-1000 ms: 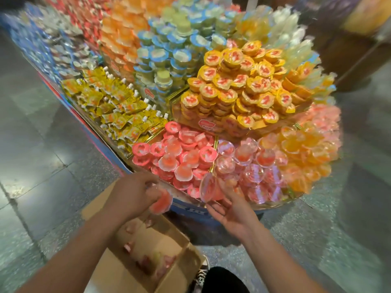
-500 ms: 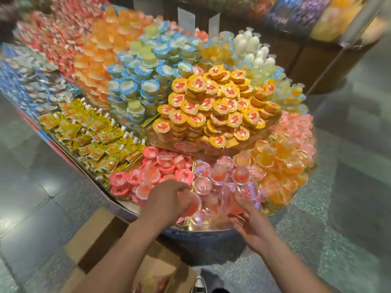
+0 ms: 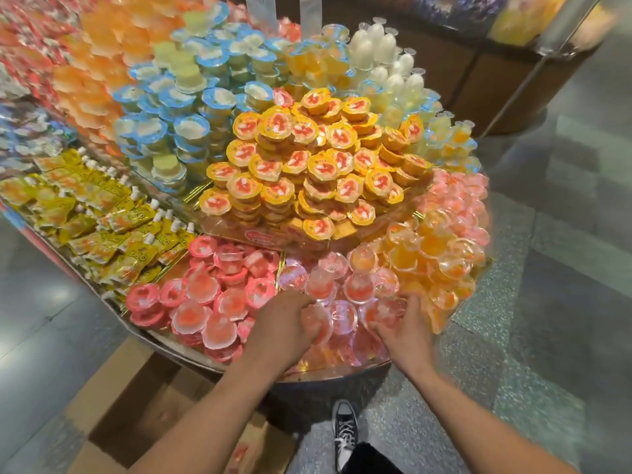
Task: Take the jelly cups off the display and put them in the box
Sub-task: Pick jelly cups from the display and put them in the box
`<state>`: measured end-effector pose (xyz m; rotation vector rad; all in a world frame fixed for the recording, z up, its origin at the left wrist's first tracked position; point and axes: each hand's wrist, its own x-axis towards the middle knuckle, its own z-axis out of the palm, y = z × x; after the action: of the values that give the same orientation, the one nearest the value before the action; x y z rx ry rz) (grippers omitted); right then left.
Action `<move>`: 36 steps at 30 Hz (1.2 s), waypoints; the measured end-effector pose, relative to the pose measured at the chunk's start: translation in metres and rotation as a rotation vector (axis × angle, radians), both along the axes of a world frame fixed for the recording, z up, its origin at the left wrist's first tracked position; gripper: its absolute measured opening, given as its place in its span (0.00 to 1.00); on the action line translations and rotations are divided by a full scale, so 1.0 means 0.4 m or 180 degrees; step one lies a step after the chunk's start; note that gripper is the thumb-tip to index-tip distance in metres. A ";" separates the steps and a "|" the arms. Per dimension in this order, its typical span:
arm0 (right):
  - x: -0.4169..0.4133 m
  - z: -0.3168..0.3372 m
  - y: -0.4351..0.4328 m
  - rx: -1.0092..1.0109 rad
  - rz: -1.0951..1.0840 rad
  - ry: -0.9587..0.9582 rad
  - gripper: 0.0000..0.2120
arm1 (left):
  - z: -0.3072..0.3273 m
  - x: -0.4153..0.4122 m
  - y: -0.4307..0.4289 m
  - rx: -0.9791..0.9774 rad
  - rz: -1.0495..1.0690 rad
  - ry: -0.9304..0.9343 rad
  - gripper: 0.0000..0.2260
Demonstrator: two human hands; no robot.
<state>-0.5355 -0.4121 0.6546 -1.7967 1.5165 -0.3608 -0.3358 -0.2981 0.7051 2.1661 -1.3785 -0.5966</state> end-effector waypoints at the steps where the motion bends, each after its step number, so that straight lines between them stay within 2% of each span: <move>1: -0.006 -0.020 -0.017 -0.0007 0.0110 0.0082 0.33 | -0.013 -0.013 -0.016 0.0010 0.0059 0.0021 0.16; 6: -0.036 -0.087 -0.076 0.0086 0.0525 0.0297 0.34 | -0.077 -0.078 -0.091 0.0116 0.0404 0.0100 0.12; 11: -0.048 -0.147 -0.113 -0.0044 0.0756 0.0264 0.37 | -0.123 -0.125 -0.153 0.0255 0.0541 0.0170 0.08; 17: -0.043 -0.188 -0.137 -0.0184 0.0952 0.0302 0.35 | -0.174 -0.160 -0.184 0.0357 0.0553 0.0152 0.15; 21: -0.061 -0.200 -0.146 -0.0276 0.1043 0.0266 0.34 | -0.199 -0.171 -0.200 0.0368 0.0608 0.0144 0.13; 36: -0.066 -0.210 -0.145 -0.0556 0.1523 0.0461 0.32 | -0.260 -0.177 -0.217 0.0241 0.0607 -0.0006 0.19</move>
<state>-0.5619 -0.4699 0.5706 -2.2912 1.1201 -0.1299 -0.4064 -0.3849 0.6010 2.3254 -1.1497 -0.5821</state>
